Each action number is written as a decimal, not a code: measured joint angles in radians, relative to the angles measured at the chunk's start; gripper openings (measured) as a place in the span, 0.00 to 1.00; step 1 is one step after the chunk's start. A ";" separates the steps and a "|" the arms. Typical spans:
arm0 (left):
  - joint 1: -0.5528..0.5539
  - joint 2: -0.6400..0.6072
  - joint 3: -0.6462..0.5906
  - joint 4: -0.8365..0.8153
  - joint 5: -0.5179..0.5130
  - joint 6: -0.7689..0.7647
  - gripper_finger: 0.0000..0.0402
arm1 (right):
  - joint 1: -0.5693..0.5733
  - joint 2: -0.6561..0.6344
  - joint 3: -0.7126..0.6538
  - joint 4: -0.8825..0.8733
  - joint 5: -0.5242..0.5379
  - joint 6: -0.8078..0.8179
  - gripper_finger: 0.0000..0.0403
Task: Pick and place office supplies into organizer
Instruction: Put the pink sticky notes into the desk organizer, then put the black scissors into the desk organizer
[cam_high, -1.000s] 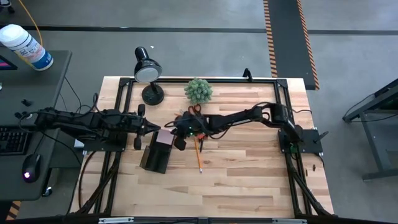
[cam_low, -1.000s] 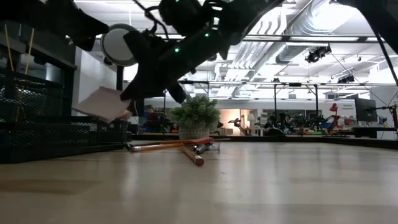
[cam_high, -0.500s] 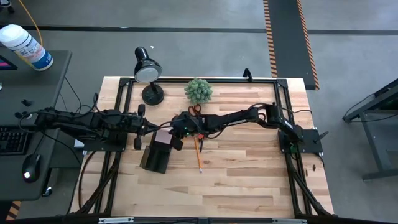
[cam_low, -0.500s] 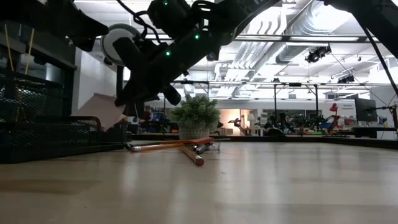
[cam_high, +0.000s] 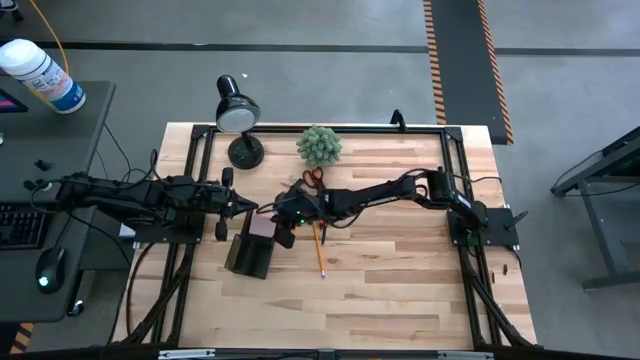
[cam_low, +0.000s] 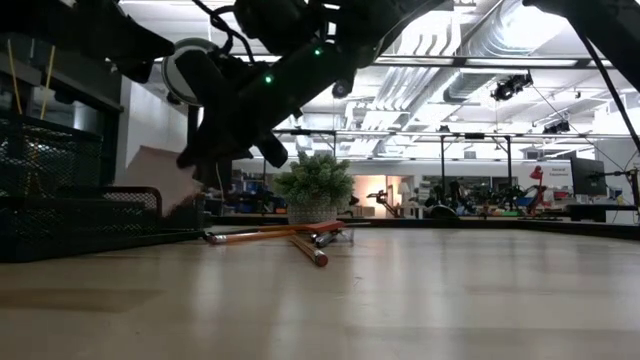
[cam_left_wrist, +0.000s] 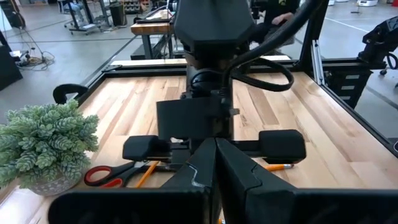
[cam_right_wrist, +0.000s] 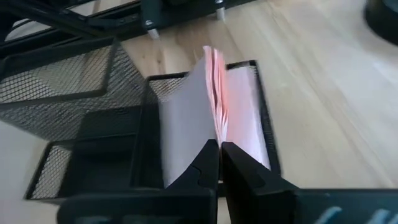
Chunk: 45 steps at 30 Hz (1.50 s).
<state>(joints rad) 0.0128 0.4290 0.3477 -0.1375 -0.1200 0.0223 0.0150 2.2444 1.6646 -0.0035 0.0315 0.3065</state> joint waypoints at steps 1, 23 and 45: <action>0.000 0.000 0.000 0.000 0.000 0.000 0.00 | 0.000 0.000 0.000 0.001 -0.015 0.001 0.00; 0.000 0.000 0.000 -0.001 0.000 0.000 0.00 | 0.013 0.000 0.000 0.016 -0.055 -0.026 0.08; 0.000 0.000 0.000 -0.023 0.000 -0.004 0.00 | 0.003 -0.008 0.000 -0.057 0.003 -0.133 0.26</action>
<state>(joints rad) 0.0124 0.4290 0.3477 -0.1608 -0.1196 0.0181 0.0182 2.2361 1.6642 -0.0602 0.0348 0.1738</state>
